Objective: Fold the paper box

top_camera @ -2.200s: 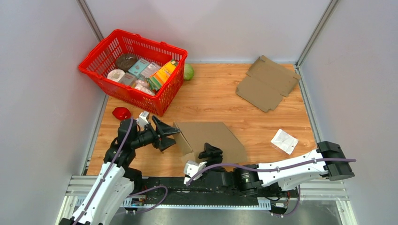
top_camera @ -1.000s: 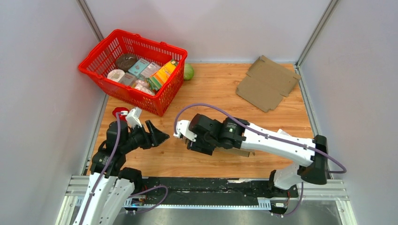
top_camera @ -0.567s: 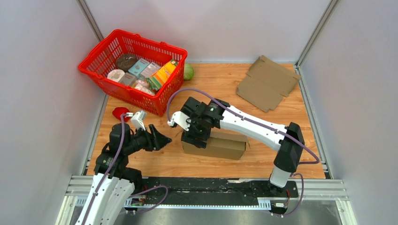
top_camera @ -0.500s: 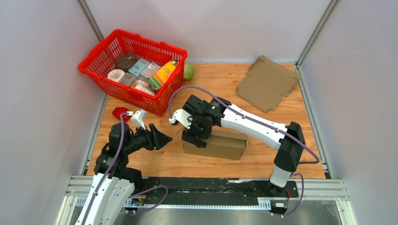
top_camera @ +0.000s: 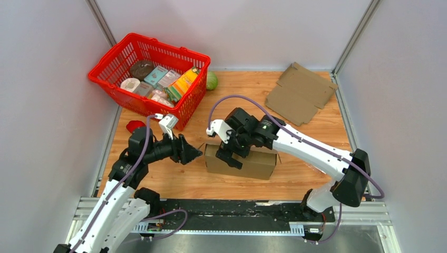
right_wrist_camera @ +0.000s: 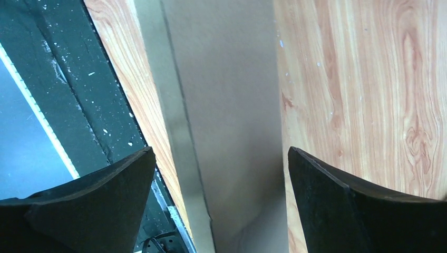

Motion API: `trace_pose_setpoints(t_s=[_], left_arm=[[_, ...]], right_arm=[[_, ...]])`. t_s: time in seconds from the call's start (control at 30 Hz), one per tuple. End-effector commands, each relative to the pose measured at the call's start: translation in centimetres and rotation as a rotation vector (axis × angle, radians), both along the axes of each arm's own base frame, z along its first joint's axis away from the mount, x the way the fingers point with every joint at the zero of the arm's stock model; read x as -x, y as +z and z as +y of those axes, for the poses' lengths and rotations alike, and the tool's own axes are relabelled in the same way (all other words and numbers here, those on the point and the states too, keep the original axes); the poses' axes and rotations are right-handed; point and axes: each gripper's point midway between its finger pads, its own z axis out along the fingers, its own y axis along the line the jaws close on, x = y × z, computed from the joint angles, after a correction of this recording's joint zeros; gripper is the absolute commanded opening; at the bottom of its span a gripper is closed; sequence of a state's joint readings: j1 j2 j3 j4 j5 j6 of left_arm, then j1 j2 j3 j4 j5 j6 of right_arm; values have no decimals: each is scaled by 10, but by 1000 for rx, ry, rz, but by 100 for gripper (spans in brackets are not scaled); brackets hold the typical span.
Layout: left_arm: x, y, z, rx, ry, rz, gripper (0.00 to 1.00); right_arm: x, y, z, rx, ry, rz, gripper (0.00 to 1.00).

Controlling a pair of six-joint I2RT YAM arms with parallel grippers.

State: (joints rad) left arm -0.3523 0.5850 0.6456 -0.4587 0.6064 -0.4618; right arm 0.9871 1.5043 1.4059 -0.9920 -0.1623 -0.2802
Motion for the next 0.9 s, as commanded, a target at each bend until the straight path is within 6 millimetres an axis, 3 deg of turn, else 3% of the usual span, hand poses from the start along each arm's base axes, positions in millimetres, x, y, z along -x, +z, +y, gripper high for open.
trace_pose_setpoints(t_s=[0.0,0.27,0.63,0.83,0.87], left_arm=[[-12,15,-4,-79,-23,-135,75],[-27,10,-7,-193,10,-181,60],[-34,-3,-16,-273,-31,-101,52],[-30,4,-21,-262,-48,-40,34],[-30,8,-22,-249,-45,-33,27]], right_arm=[[-8,7,-4,-52,-48,-42,100],[-12,9,-11,-78,-73,-58,100],[-20,3,-10,-62,-81,-68,98],[-25,-6,-11,-22,-96,-72,96],[-26,-8,-12,-16,-100,-72,95]])
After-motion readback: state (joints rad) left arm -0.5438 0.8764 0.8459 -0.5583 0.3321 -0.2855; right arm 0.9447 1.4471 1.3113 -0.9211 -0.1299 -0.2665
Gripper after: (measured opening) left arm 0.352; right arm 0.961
